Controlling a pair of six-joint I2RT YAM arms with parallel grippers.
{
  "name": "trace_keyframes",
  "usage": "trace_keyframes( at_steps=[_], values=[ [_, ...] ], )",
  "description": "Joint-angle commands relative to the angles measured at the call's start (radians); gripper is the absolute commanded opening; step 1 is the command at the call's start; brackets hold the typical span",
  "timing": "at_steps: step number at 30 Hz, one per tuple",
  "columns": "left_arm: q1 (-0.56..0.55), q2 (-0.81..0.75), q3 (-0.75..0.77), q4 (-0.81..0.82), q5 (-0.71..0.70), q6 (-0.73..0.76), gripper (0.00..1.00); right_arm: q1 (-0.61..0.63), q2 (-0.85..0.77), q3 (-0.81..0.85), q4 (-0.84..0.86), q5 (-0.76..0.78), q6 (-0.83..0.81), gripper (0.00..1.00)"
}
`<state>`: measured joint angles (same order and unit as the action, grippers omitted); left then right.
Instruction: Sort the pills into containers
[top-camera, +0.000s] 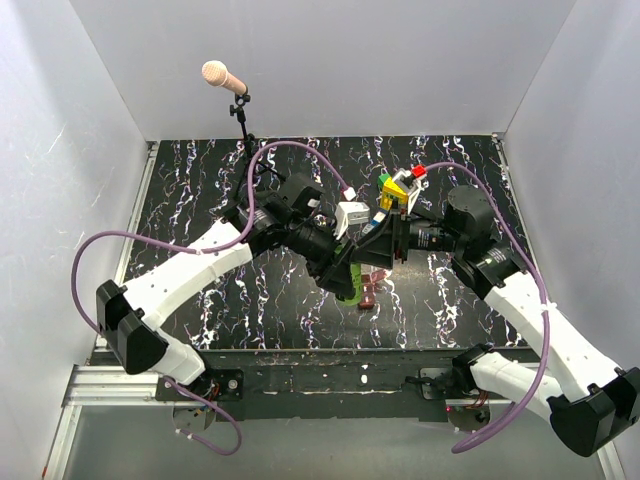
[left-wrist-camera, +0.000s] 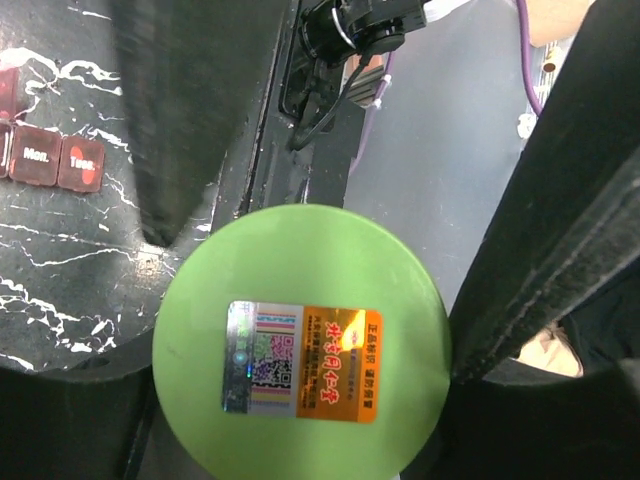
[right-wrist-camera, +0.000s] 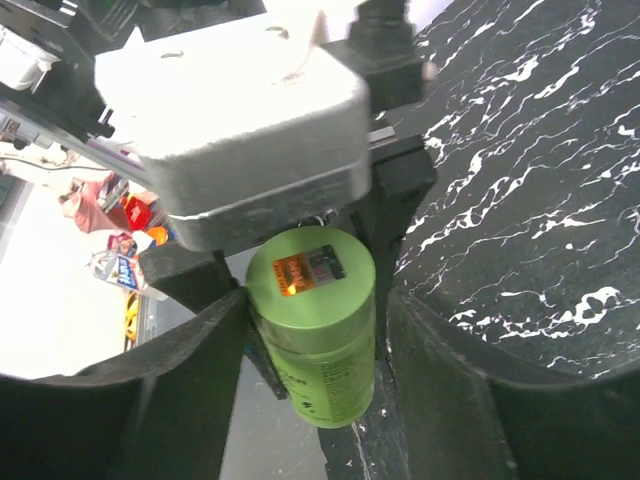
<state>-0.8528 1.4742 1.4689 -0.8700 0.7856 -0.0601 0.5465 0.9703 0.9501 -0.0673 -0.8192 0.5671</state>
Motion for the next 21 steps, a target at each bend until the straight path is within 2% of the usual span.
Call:
trace_keyframes(
  at_steps=[1,4,6,10,16,17,18,21],
  values=[
    [-0.031,0.026,0.06,0.106,-0.003,-0.029,0.0,0.036,0.03,-0.025,0.095,-0.006,0.007,0.55],
    [-0.034,0.018,0.05,0.106,-0.02,-0.032,0.0,0.036,0.033,-0.031,0.095,-0.005,0.005,0.27],
    [-0.034,0.002,0.033,0.111,-0.049,-0.037,0.0,0.036,0.019,-0.039,0.087,0.021,-0.001,0.12],
    [-0.034,-0.06,-0.018,0.132,-0.106,-0.052,0.0,0.036,-0.018,-0.066,0.069,0.081,-0.013,0.01],
    [-0.034,-0.124,-0.079,0.157,-0.16,-0.076,0.0,0.035,-0.041,-0.089,0.032,0.1,-0.026,0.02],
    [-0.034,-0.129,-0.088,0.158,-0.167,-0.081,0.0,0.035,-0.044,-0.093,0.031,0.098,-0.03,0.04],
    [-0.034,-0.135,-0.093,0.158,-0.174,-0.086,0.0,0.035,-0.047,-0.091,0.02,0.095,-0.039,0.12],
    [-0.034,-0.159,-0.117,0.163,-0.193,-0.089,0.0,0.035,-0.067,-0.102,-0.002,0.092,-0.075,0.44]
  ],
)
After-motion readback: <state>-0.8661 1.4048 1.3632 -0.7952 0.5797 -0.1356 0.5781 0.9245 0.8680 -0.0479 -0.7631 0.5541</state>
